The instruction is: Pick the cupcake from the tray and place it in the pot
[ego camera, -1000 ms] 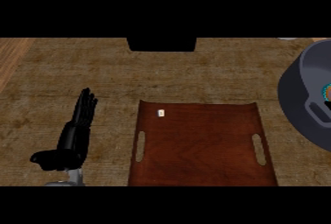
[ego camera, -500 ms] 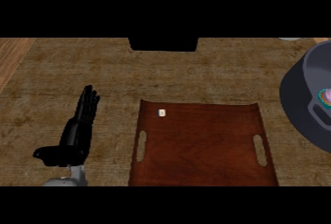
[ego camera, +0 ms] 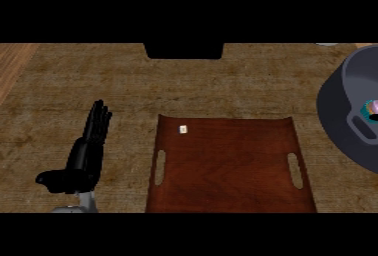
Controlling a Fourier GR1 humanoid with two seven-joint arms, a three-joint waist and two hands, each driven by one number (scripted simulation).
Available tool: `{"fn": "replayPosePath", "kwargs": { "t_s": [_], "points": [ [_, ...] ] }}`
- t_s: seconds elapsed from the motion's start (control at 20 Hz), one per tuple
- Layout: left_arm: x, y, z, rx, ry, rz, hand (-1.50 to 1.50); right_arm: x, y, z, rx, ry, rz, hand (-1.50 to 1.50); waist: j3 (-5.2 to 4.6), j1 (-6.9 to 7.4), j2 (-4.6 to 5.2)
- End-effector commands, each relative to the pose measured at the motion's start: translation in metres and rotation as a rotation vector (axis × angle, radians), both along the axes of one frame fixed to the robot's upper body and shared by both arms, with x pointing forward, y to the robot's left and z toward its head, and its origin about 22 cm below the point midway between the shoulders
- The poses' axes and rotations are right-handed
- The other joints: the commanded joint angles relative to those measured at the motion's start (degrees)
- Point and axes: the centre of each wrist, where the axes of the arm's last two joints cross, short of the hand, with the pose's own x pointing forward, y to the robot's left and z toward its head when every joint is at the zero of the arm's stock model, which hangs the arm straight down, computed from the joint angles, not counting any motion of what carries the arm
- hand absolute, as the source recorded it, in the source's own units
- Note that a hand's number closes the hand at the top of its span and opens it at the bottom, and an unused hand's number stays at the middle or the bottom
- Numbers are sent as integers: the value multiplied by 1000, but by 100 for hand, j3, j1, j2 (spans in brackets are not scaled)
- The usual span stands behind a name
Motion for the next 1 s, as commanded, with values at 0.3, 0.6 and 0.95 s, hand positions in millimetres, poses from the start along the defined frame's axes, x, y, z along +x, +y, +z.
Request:
{"fn": "replayPosePath", "kwargs": {
  "t_s": [0.3,0.6,0.95],
  "points": [
    [6,9,6,19,-19,2,0,-56,-55,-1,271,-152,-120,-150,35,75,70],
    [13,-4,0,-8,-10,-1,0,-71,-76,22,301,-237,-130,-150,43,92,95],
    [1,-3,10,-5,-18,-32,0,-106,-96,20,280,-263,-142,-150,58,136,91]
  ]
}}
